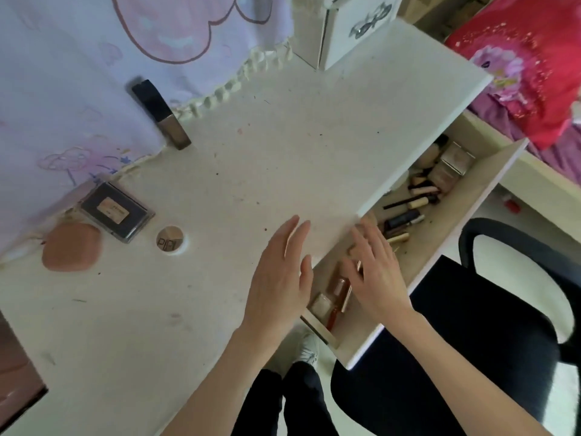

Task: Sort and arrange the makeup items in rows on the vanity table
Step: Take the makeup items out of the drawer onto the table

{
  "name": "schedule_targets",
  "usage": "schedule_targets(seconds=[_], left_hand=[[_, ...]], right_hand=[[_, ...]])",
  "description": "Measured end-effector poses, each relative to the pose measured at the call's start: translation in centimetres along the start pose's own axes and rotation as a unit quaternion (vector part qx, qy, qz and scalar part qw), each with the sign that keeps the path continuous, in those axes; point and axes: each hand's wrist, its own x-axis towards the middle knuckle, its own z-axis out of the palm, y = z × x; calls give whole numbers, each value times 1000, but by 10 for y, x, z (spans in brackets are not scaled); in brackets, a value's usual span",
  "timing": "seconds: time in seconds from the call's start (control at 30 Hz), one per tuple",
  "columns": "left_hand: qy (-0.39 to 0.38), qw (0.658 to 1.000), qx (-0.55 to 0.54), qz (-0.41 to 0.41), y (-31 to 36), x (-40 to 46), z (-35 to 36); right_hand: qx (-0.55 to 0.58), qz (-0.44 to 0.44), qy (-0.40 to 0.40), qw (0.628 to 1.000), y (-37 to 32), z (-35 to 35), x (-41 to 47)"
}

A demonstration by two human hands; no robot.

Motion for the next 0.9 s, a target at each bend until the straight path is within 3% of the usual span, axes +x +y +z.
schedule_targets(seconds=[0.17,0.3,0.37,0.5,0.9], left_hand=[[-83,994,4,67,28,-35,55],[-220,975,27,-30,21,-52,101],[-247,964,40,-90,13,-52,122],[-240,953,51,-176,-1,-37,153],[-213,938,120,-246,-14,-22,190]], right_hand=[[7,63,-45,997,42,-4,-13],[-12,143,-98,985,63,-1,5],[-3,217,-129,968,68,3,20],[25,300,-184,936,71,20,47],[0,324,-210,922,75,54,68]])
